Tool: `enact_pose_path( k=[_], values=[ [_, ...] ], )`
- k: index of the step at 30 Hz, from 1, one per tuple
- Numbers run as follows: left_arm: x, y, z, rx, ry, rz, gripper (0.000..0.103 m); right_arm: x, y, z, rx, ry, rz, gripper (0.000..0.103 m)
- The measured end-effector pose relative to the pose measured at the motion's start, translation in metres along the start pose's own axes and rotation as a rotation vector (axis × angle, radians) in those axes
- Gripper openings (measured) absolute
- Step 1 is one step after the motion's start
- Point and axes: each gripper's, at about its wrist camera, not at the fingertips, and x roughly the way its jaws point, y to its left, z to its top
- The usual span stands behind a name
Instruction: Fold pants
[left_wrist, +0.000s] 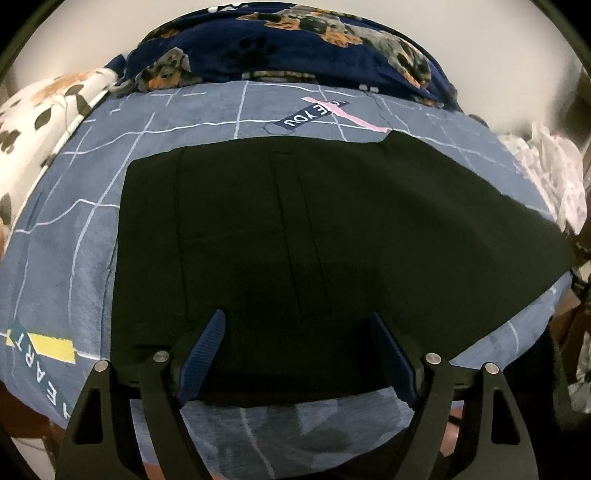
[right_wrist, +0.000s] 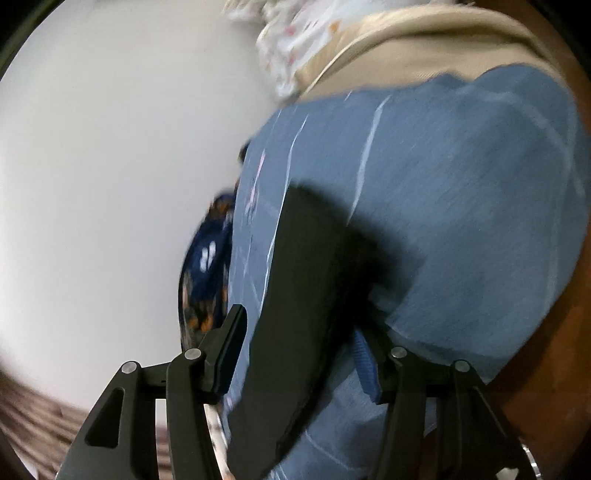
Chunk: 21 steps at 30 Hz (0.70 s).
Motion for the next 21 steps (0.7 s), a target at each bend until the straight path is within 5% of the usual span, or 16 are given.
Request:
enact_pose_path(
  k=[6,8,9,21],
  values=[
    [-0.001,0.001,0.001,-0.002,0.002,-0.006,0.082,-0.001,-0.004,0.013,0.031,-0.05,-0.038,0.042],
    [-0.001,0.001,0.001,-0.005,0.001,-0.009,0.082,0.003,-0.002,0.013,0.016,-0.031,-0.115,0.016],
    [-0.001,0.002,0.001,-0.009,0.0,-0.013,0.082,0.003,-0.001,0.013,0.008,-0.024,-0.136,0.013],
    [-0.001,0.004,0.001,-0.012,-0.001,-0.03,0.085,0.012,0.067,-0.014,-0.211,-0.017,-0.202,0.012]
  ],
)
